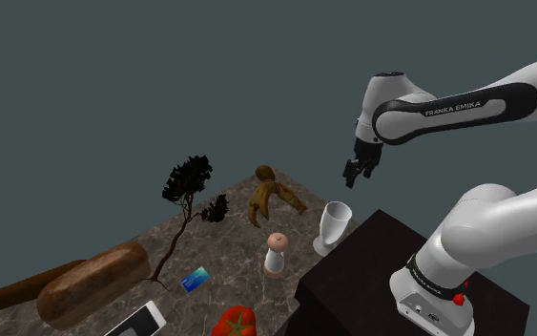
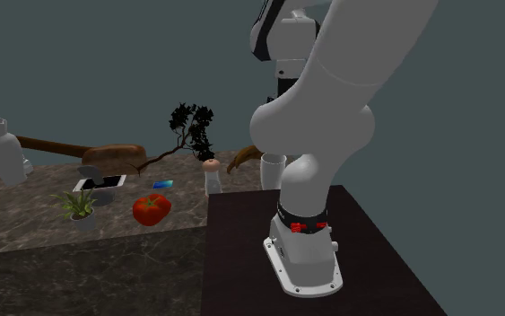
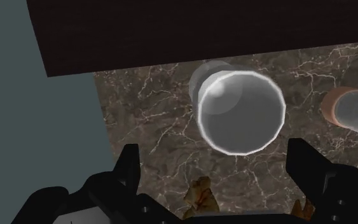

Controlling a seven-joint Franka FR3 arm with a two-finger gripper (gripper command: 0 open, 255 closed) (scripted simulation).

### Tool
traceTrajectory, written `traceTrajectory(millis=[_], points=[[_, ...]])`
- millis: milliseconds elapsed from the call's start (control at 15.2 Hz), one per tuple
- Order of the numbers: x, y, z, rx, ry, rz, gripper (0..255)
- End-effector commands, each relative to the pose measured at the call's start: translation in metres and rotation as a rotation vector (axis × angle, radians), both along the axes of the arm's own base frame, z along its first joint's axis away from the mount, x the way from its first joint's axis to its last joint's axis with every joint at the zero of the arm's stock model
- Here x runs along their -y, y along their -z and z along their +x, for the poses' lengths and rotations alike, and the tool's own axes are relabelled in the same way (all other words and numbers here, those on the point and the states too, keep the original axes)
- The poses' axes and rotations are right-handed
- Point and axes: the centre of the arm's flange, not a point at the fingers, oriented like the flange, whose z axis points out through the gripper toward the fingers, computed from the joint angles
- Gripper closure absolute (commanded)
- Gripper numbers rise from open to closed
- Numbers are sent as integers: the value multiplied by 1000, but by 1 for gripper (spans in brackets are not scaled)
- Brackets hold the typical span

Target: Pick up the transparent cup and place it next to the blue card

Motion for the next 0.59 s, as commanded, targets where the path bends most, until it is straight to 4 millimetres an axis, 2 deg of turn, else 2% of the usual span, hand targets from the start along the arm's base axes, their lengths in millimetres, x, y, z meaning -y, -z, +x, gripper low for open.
traceTrajectory(millis=[0,396,528], points=[[0,27,-2,8,6,6,0],[4,106,2,22,25,23,0],[4,116,2,23,26,24,0]])
